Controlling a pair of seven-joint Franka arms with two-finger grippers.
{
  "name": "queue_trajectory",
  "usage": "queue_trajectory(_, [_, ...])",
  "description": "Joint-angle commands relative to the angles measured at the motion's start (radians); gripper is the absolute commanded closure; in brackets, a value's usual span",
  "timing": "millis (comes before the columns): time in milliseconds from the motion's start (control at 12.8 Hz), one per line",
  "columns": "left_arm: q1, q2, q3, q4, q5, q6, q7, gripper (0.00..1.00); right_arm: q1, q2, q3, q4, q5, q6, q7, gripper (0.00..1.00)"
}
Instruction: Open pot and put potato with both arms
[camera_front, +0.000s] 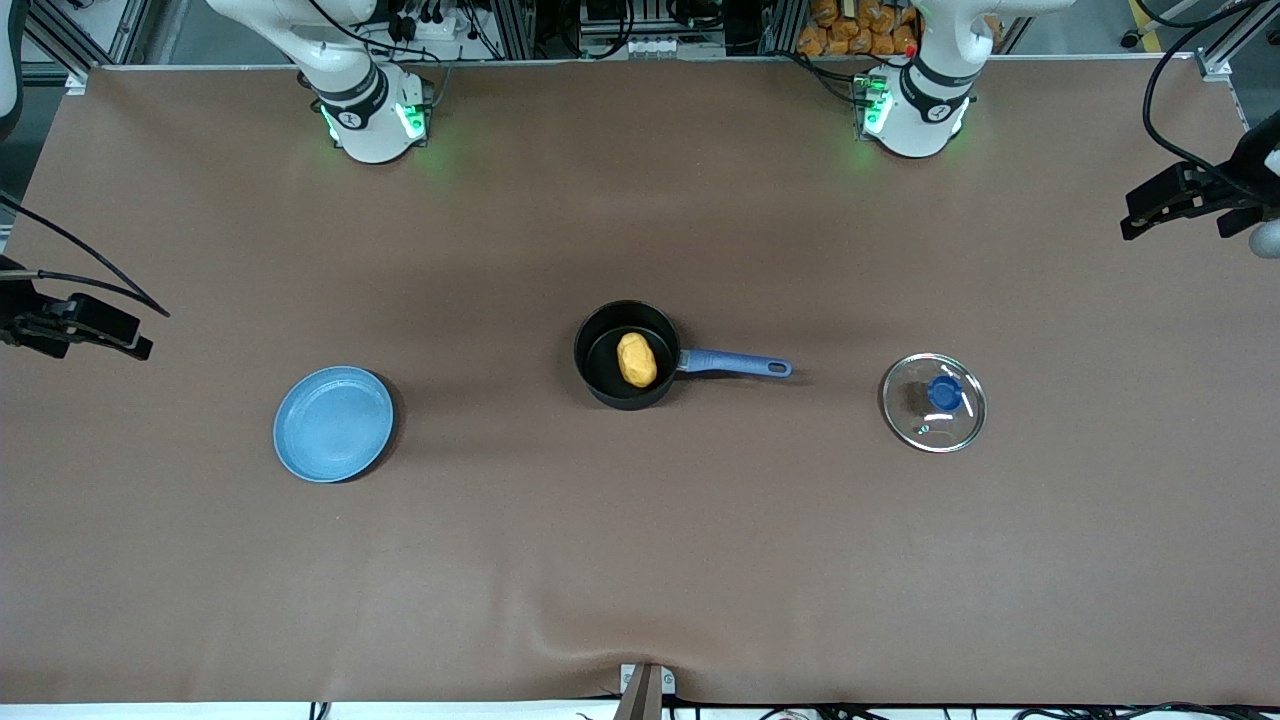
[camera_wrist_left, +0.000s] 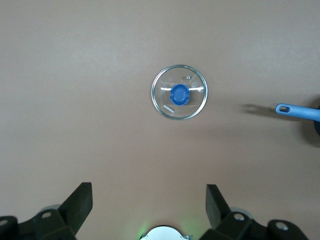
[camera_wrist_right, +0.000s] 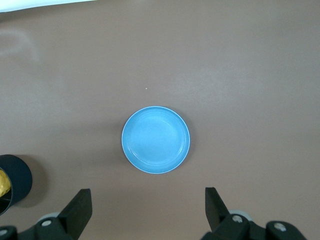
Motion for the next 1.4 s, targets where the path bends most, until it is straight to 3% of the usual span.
queue_trajectory(0, [-0.003,-0.024,-0.009,-0.002,0.014,-0.011,-0.007,0.0,-0.018,-0.006,0.019,0.019,0.012,-0.011,-0.008,0.0])
queue_trajectory(1326, [-0.003,-0.021,-0.037,0.01,0.0,-0.001,-0.001,0.0,0.024,-0.012,0.019,0.022,0.002,-0.019,-0.007,0.0])
